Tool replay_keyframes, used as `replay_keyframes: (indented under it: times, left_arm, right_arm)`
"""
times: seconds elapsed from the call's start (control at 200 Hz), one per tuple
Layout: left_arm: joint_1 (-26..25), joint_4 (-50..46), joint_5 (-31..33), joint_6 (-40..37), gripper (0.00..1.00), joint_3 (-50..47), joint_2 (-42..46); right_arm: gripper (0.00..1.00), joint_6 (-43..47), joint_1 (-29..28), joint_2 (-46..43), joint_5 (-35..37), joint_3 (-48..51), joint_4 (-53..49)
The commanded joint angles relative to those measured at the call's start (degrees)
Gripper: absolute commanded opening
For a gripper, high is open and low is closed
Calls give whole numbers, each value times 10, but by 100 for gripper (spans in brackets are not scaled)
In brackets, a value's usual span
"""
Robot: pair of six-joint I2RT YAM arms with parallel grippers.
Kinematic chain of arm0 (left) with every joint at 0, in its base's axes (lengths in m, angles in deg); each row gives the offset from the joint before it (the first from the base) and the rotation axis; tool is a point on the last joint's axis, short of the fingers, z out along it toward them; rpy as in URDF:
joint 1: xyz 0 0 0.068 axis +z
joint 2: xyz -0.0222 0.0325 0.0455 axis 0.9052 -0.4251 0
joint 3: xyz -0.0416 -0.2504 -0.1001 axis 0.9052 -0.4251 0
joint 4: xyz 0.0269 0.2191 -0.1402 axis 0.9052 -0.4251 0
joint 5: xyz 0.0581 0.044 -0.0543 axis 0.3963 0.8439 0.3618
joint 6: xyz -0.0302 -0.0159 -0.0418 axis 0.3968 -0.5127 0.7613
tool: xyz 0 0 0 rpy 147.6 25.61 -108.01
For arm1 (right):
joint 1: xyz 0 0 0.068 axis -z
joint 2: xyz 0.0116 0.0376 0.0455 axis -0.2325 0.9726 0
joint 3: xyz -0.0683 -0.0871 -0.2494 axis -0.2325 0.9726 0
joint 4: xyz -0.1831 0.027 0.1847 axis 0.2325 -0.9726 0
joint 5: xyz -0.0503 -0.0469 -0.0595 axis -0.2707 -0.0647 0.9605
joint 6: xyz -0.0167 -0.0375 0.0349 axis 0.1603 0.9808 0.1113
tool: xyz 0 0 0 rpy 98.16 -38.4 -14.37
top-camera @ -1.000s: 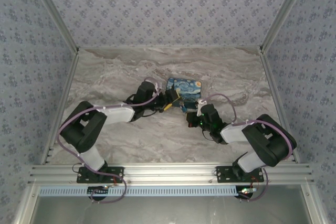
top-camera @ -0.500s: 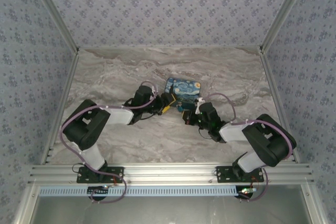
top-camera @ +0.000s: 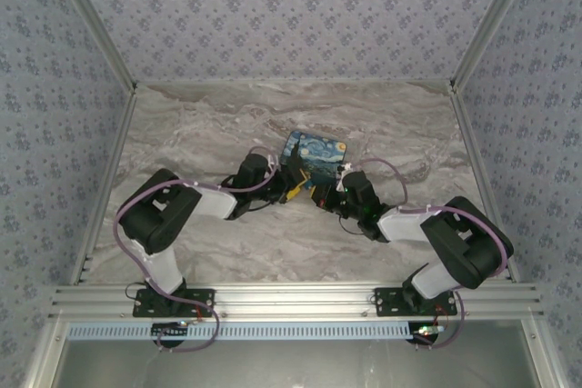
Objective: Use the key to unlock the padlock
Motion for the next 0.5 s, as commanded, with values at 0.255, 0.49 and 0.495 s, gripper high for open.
replay_keyframes:
  times: [0.255,0.49,0.495]
  left_arm:
    - [-16,56,-9,29,40,11,-40]
    - [-18,73,-6,43,34,12,-57]
    - [-19,74,-6,43,34,12,-58]
  right_arm:
    - [0,-26,-5,-1,-9,-18,-3]
    - [0,-36,-7,0,-15,-22,-4]
    - [0,-37,-7,0,-15,-22,-4]
